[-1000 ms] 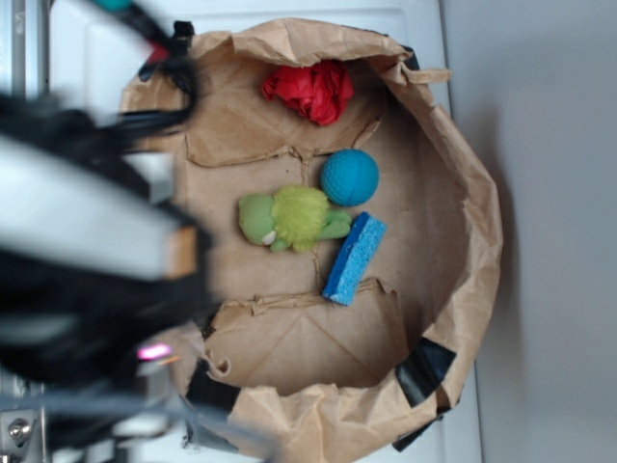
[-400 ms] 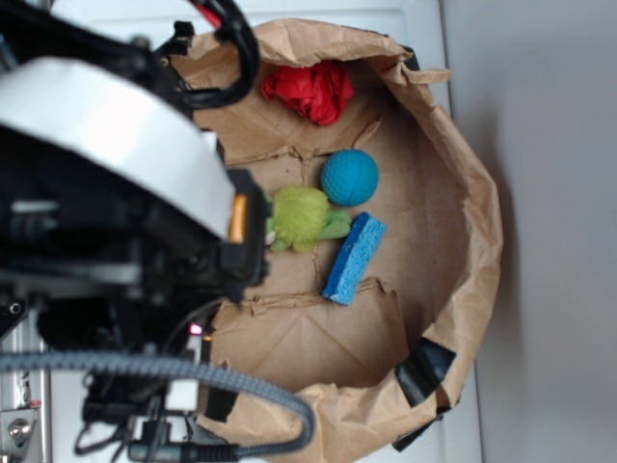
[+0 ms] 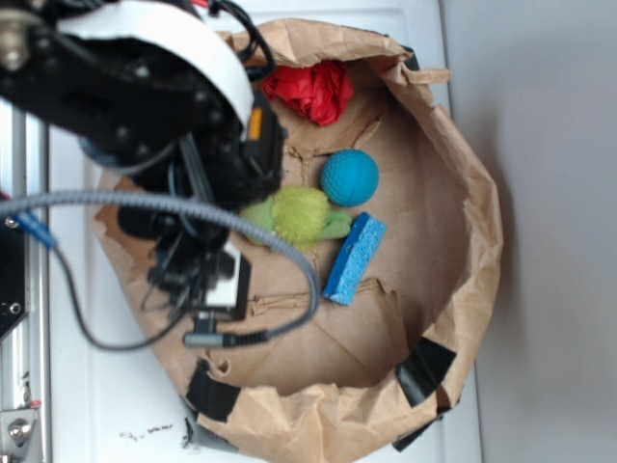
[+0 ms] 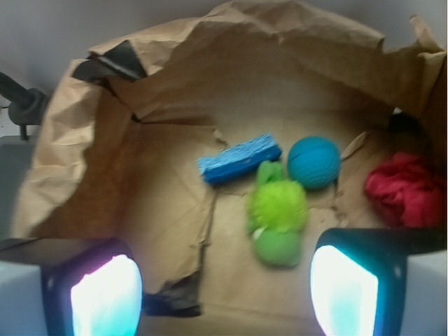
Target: Grab the green animal.
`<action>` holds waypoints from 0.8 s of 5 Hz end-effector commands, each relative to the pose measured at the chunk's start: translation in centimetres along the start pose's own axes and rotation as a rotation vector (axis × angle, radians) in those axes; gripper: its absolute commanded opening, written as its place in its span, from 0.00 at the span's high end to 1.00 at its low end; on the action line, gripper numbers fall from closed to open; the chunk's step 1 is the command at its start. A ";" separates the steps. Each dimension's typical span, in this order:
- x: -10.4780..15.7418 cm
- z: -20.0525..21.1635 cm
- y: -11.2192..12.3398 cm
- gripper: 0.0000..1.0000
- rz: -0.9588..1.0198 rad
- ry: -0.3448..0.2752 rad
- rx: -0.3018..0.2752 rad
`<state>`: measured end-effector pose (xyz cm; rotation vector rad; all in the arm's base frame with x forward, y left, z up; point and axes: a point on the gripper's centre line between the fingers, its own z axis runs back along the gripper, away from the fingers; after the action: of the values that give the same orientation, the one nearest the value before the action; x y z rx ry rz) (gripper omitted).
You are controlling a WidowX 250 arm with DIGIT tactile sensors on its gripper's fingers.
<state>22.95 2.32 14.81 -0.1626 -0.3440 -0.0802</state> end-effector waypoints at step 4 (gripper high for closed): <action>-3.5 -9.8 -1.1 0.00 -0.029 0.107 0.327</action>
<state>22.44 0.05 4.03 0.1717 -0.2279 -0.0448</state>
